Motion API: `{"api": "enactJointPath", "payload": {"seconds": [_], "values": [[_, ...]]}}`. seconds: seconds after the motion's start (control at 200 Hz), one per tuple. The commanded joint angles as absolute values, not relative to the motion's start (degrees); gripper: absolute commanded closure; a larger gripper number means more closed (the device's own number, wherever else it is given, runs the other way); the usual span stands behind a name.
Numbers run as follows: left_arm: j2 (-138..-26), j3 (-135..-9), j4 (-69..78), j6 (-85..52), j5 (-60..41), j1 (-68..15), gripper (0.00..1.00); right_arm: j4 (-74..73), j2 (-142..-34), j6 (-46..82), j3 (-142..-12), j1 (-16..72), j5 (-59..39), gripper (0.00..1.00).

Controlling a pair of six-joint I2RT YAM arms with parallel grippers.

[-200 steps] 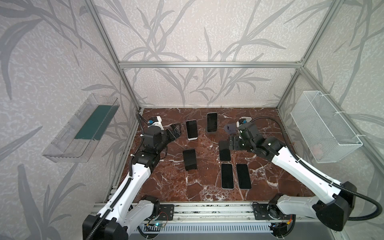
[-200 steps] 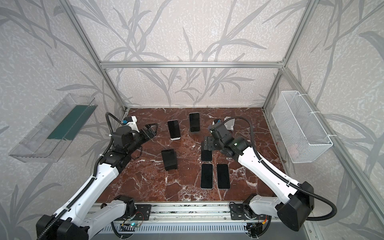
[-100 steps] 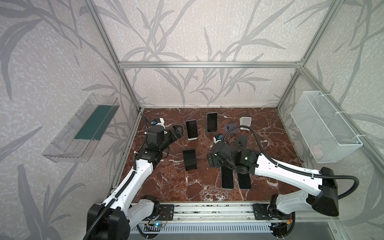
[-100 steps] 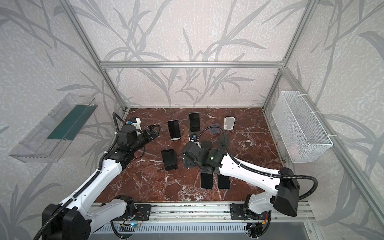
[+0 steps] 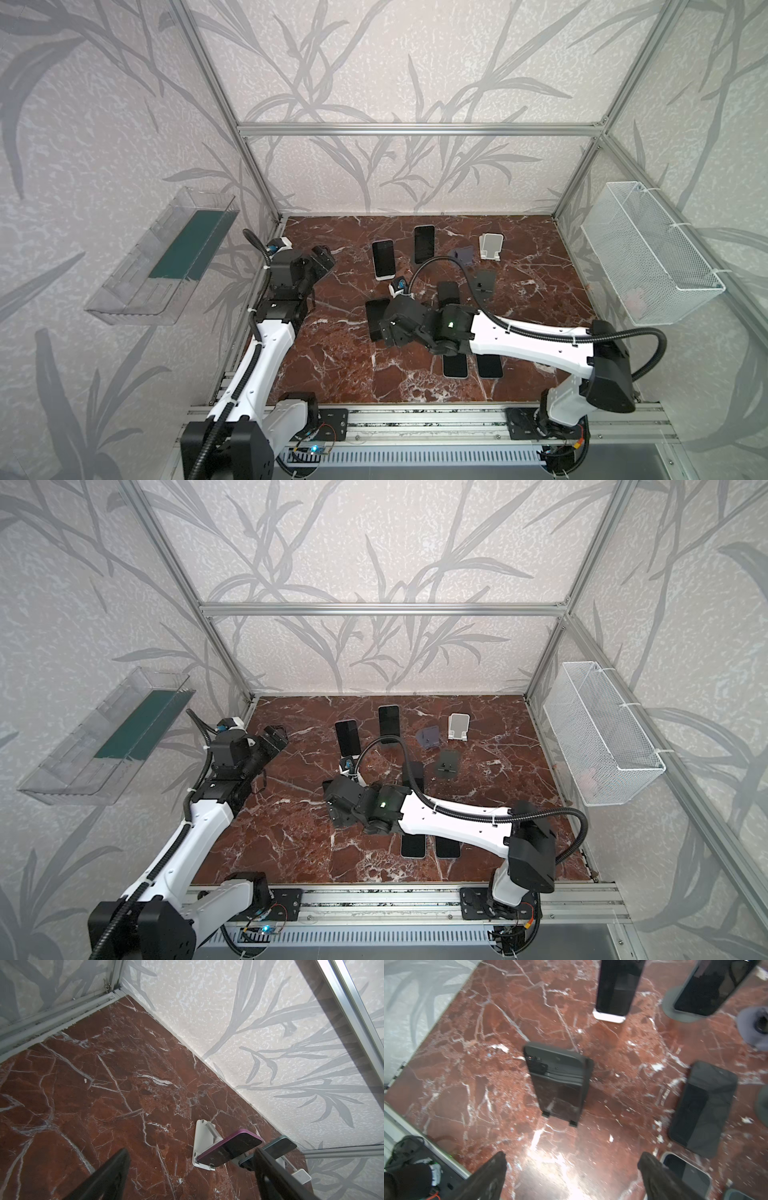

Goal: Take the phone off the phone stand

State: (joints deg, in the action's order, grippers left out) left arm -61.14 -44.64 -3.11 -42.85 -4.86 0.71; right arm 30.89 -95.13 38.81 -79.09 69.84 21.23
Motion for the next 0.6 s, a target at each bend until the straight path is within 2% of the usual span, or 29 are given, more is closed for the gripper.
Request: {"api": "enactJointPath", "payload": {"seconds": [0.0,0.595], "values": [[-62.9,-43.6,-0.7,-47.3,-8.7,1.5,0.08,31.1,-97.4,40.0,-82.1,70.5,22.8,0.00],[-61.9,-42.6,1.1,-50.2,-10.8,5.0,0.08,24.0,-108.6,40.0,-87.0,71.1,30.9,0.01]]}}
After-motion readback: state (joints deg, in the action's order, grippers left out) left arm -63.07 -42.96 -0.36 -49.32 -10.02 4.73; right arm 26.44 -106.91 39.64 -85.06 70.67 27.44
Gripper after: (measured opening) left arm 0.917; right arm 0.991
